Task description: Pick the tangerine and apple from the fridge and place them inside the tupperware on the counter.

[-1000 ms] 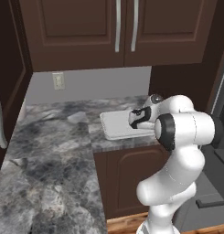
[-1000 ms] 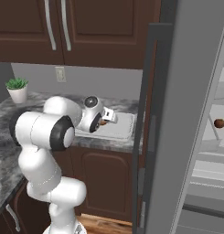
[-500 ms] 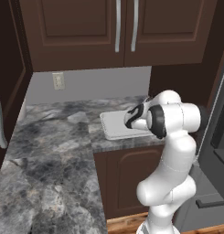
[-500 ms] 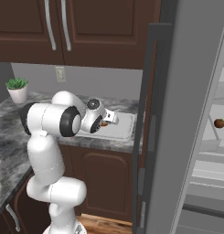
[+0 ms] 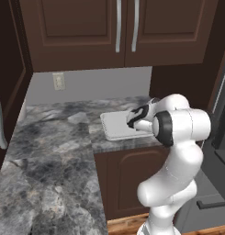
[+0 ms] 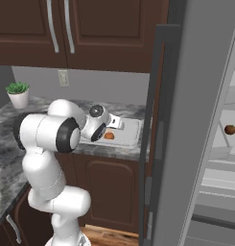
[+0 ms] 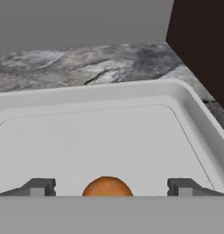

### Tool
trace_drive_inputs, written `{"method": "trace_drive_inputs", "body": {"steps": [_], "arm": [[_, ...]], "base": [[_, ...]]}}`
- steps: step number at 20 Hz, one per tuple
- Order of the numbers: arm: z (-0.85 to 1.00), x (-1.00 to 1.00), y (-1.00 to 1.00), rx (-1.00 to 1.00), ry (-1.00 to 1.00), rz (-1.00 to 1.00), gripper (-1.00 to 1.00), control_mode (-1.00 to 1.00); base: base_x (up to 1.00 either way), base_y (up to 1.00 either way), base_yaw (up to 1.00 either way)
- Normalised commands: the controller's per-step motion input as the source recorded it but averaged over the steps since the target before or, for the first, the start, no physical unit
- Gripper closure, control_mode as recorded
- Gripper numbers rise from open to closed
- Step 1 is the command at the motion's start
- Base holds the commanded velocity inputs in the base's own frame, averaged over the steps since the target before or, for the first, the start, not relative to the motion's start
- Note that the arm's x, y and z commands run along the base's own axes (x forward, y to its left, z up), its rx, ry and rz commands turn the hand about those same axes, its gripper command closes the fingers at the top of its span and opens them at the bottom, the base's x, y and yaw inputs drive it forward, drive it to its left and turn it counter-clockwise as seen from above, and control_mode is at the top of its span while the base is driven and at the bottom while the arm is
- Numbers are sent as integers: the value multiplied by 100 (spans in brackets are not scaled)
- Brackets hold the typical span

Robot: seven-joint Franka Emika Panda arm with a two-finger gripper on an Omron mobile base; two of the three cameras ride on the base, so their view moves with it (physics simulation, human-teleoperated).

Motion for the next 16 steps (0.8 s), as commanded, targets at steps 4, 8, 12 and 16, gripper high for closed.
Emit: {"method": "trace_drive_inputs", "body": {"steps": [4, 8, 12, 16], "arm": [[52, -100, 0, 0, -8, 0, -100, -100], [71, -100, -3, 0, -5, 1, -100, -100], [94, -100, -10, 1, 2, 2, -100, -100], [100, -95, -15, 2, 12, 4, -100, -100]], "base": [[0, 0, 0], [0, 0, 0], [0, 0, 0], [0, 0, 0]]}}
